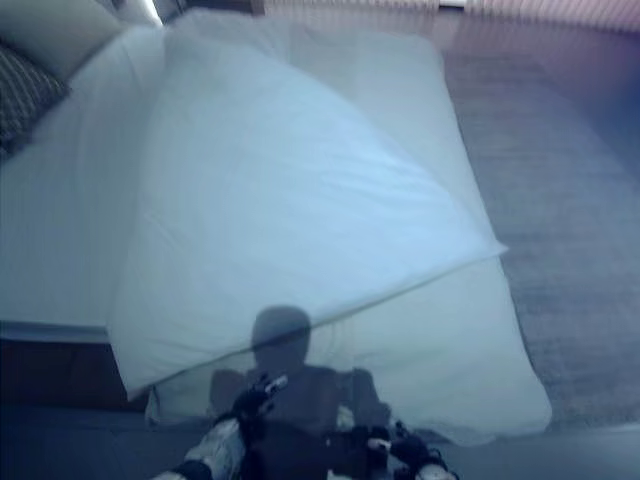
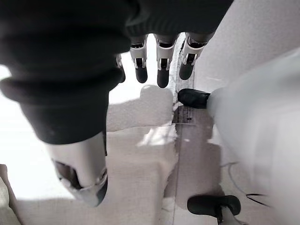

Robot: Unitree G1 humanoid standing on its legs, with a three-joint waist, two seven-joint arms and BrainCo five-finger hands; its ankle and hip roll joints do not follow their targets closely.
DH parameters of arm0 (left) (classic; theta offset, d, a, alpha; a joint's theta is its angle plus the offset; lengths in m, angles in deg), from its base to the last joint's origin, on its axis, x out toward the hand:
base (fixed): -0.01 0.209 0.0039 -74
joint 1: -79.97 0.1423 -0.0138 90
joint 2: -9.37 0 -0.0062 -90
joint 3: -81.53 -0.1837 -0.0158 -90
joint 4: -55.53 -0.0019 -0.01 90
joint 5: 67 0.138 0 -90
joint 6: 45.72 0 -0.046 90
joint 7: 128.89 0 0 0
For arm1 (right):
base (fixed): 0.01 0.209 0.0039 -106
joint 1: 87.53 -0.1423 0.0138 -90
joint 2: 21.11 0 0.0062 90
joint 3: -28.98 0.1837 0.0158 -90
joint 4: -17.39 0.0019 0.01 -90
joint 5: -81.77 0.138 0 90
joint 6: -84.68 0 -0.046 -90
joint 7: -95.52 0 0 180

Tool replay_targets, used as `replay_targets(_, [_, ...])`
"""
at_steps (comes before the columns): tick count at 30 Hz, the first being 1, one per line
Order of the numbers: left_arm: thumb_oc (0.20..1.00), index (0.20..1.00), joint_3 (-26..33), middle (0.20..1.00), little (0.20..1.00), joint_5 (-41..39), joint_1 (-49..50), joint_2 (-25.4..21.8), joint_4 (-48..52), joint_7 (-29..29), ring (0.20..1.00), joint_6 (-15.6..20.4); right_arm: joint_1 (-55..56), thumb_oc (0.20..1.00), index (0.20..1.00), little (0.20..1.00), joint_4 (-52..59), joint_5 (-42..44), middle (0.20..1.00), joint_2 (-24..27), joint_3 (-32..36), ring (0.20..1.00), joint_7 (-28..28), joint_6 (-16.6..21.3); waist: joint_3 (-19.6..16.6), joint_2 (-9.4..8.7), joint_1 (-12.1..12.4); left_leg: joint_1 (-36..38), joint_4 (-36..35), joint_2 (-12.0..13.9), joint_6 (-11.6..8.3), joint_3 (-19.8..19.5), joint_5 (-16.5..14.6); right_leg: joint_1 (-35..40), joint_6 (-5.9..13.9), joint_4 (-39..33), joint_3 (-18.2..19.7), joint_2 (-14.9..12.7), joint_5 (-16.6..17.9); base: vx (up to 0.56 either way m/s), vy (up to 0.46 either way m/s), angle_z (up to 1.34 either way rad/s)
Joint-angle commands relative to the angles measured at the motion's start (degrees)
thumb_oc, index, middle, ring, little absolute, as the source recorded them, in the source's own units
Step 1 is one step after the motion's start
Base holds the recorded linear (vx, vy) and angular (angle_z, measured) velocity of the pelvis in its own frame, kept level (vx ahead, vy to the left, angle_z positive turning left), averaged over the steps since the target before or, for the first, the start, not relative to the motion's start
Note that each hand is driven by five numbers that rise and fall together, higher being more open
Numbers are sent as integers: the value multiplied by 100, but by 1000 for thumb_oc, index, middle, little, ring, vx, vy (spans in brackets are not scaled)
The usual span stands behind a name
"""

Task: Make the bed

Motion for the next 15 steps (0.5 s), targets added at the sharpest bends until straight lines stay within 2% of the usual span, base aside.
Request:
replay_targets(1, [1000, 1000, 229, 1000, 1000, -559, -310, 101, 113, 56, 1000, -2, -14, 1000, 1000, 1000, 409, 172, 1000, 58, -244, 1000, 18, 140, -9, -142, -184, -670, 600, 30, 164, -99, -108, -384, -78, 348, 201, 119, 223, -85, -14, 12])
replay_targets(4, [1000, 1000, 305, 1000, 1000, -811, -535, 39, 237, 128, 1000, 5, -13, 1000, 1000, 1000, 686, 194, 1000, 109, -337, 1000, 16, 138, 15, -160, -260, -1084, 1013, 117, 157, -167, -230, -758, -83, 718, 202, 95, 135, -107, -10, 2])
replay_targets(5, [1000, 1000, 486, 1000, 1000, -1083, -735, 8, 186, 148, 1000, 0, -2, 1000, 1000, 1000, 849, 153, 1000, 154, -436, 1000, -17, 147, 13, -185, -304, -1364, 1345, 217, 150, -164, -363, -1022, -102, 1002, 191, 89, 25, -62, -10, 7])
replay_targets(8, [1000, 1000, 777, 1000, 1000, -1471, -1004, 8, 115, 204, 1000, 30, -3, 1000, 1000, 1000, 1033, 136, 1000, 217, -496, 1000, -28, 169, -46, -216, -375, -1733, 1691, 279, 131, -236, -513, -1333, -123, 1236, 203, 92, -49, -40, -10, -1])
replay_targets(15, [1000, 1000, 1150, 1000, 1000, -1911, -1446, -108, 207, 72, 1000, 70, 76, 1000, 1000, 1000, 1523, 158, 1000, 311, -571, 1000, -60, 188, -79, -267, -519, -2205, 1943, 294, 131, -260, -603, -1793, -148, 1414, 249, 92, -81, -17, 11, -7])
